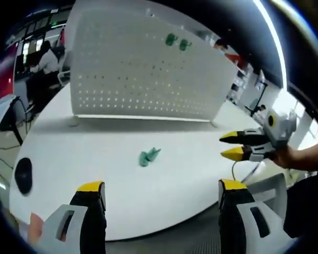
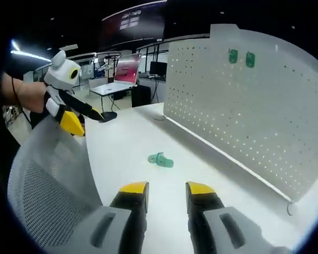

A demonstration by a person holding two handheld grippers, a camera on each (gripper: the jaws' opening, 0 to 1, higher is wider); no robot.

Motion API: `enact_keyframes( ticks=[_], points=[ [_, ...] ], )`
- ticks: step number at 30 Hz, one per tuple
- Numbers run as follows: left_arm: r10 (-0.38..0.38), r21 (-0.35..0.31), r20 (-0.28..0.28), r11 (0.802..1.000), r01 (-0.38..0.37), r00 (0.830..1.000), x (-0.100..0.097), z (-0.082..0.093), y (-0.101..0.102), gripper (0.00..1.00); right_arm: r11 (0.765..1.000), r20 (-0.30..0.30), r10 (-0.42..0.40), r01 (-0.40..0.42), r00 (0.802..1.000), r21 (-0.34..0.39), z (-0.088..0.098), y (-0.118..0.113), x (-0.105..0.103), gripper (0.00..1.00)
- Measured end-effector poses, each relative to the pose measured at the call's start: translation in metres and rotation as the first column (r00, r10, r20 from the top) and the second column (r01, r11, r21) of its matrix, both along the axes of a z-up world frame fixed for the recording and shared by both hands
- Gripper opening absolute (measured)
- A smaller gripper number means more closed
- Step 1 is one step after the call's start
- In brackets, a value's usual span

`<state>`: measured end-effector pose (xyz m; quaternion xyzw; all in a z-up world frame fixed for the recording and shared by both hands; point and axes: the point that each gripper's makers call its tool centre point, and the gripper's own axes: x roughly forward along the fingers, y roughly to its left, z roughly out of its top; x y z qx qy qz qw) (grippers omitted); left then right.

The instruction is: Insert the hook assembly into the mounting plate slot until the hook locks in place.

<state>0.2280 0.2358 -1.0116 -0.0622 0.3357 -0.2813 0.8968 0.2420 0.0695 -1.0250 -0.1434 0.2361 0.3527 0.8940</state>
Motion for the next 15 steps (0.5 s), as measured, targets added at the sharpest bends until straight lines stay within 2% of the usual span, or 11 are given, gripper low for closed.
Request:
enact_keyframes(
  ticks=[7,10,15],
  points=[
    [0.006,0.002,-0.028,1.0,-0.006,1.0,0.0,-0.009,0.006,0.88,0.993,-0.057,0.106,-0.109,0.993,-0.049,-0.025,0.026,0.009,0.24],
    [0.009,0.015,-0.028,1.0,-0.008,1.0,0.002,-0.01,0.008,0.88,0.98,-0.091,0.148,-0.159,0.985,-0.124,-0.041,0.031,0.018,0.23],
    [0.007,0.034,-0.032,0.999,-0.005,0.999,0.006,-0.015,0.011,0.87,0.979,-0.115,0.169,-0.181,0.979,-0.098,-0.049,0.05,0.038,0.21]
  ],
)
